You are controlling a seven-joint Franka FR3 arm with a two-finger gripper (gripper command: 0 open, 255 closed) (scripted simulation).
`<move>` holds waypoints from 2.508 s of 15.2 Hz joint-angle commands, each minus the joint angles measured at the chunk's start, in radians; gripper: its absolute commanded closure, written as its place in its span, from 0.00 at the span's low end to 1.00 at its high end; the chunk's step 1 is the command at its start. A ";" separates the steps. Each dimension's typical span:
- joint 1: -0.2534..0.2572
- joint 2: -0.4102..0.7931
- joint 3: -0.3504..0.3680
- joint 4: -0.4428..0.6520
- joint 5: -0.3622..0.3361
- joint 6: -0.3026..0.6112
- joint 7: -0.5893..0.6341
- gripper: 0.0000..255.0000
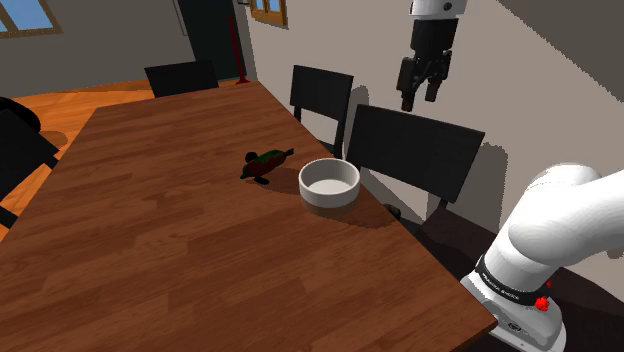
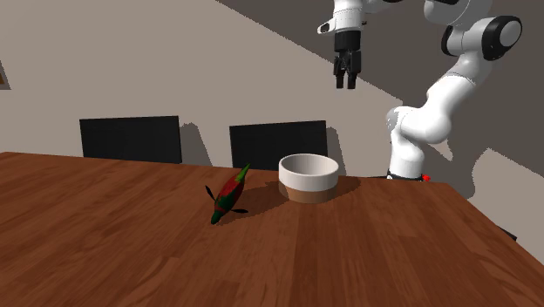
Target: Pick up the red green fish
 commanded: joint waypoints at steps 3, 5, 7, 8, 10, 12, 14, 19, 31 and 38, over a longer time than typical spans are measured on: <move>0.006 0.038 0.008 -0.018 0.020 0.071 0.006 0.00; 0.013 0.080 0.016 -0.031 0.039 0.142 0.011 0.00; 0.019 0.127 0.025 -0.037 0.058 0.211 0.015 0.00; 0.023 0.152 0.029 -0.039 0.068 0.246 0.017 0.00; 0.030 0.204 0.037 -0.037 0.086 0.312 0.019 0.00; 0.038 0.260 0.046 -0.029 0.104 0.377 0.020 0.00; 0.045 0.318 0.054 -0.016 0.121 0.439 0.020 0.00; 0.064 0.474 0.074 0.043 0.160 0.579 0.018 0.00; 0.105 0.876 0.115 0.322 0.223 0.809 0.013 0.00; 0.132 1.126 0.133 0.582 0.229 0.864 0.023 0.00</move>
